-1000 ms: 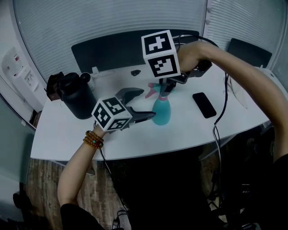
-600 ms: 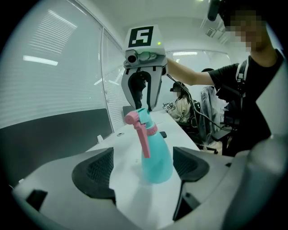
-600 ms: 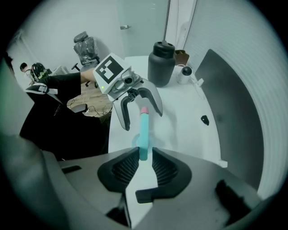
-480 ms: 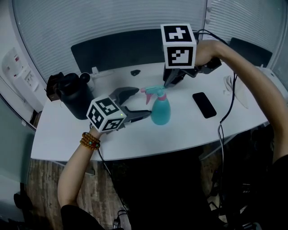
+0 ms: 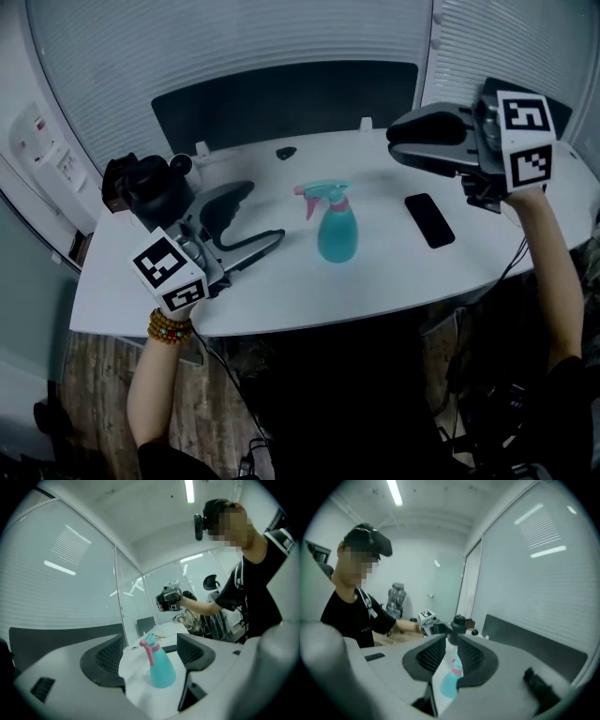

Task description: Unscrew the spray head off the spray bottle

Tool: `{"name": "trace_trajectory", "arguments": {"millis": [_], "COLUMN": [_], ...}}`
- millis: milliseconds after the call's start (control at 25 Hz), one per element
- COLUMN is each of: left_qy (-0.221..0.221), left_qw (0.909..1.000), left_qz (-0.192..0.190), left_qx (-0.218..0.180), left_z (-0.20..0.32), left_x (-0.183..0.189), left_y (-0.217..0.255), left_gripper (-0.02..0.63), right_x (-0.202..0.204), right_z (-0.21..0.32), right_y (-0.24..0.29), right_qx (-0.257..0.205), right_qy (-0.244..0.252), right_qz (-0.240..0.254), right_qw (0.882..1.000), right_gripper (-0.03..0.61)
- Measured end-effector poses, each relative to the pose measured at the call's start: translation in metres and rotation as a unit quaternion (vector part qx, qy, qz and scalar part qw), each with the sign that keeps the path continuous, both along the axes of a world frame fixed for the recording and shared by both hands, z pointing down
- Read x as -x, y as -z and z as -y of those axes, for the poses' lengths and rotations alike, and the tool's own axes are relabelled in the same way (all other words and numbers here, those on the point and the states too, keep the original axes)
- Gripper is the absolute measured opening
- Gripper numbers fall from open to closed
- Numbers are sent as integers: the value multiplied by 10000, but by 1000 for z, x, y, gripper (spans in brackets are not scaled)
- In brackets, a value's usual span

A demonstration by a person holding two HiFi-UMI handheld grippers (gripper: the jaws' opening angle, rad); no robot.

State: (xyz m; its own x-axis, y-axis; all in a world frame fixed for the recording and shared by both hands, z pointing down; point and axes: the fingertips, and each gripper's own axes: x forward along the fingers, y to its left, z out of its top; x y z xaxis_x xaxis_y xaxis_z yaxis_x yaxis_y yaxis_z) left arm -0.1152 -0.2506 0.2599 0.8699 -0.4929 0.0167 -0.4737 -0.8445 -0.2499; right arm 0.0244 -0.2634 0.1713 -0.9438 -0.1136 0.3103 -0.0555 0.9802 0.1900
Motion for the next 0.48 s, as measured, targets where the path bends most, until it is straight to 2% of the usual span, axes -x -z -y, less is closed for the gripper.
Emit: {"name": "trace_trajectory", "arguments": {"millis": [120, 160, 240, 280, 320, 360, 400, 440, 480], "left_qy": [-285, -412, -493, -375, -179, 29, 199, 327, 438], "left_qw": [9976, 9951, 9907, 9917, 9951, 9988, 9997, 9966, 9911], "left_qz": [-570, -778, -991, -904, -667, -308, 106, 478, 722], "left_qx": [278, 456, 792, 829, 702, 392, -72, -594, -1028], "left_z": [-25, -32, -39, -38, -36, -33, -33, -34, -36], "left_x": [-5, -9, -17, -20, -23, -27, -32, -37, -41], "left_y": [10, 11, 6, 0, -6, -13, -18, -21, -22], "left_gripper": [309, 263, 193, 115, 29, 5, 5, 5, 5], "right_x": [-17, -19, -16, -11, -5, 1, 6, 9, 9], "right_z": [-33, -42, -56, -62, -65, -67, -67, -66, -64], "right_y": [-6, -13, -36, -49, -63, -76, -85, -92, -94], "right_qx": [496, 604, 545, 308, -109, -696, -1376, -1985, -2345], "right_qy": [29, 70, 156, 161, 107, -9, -174, -377, -591], "right_qz": [1316, 1603, 1845, 1829, 1743, 1604, 1445, 1315, 1272], "right_qw": [9901, 9852, 9812, 9825, 9846, 9846, 9797, 9705, 9619], "right_gripper": [28, 3, 3, 3, 3, 3, 2, 3, 2]}}
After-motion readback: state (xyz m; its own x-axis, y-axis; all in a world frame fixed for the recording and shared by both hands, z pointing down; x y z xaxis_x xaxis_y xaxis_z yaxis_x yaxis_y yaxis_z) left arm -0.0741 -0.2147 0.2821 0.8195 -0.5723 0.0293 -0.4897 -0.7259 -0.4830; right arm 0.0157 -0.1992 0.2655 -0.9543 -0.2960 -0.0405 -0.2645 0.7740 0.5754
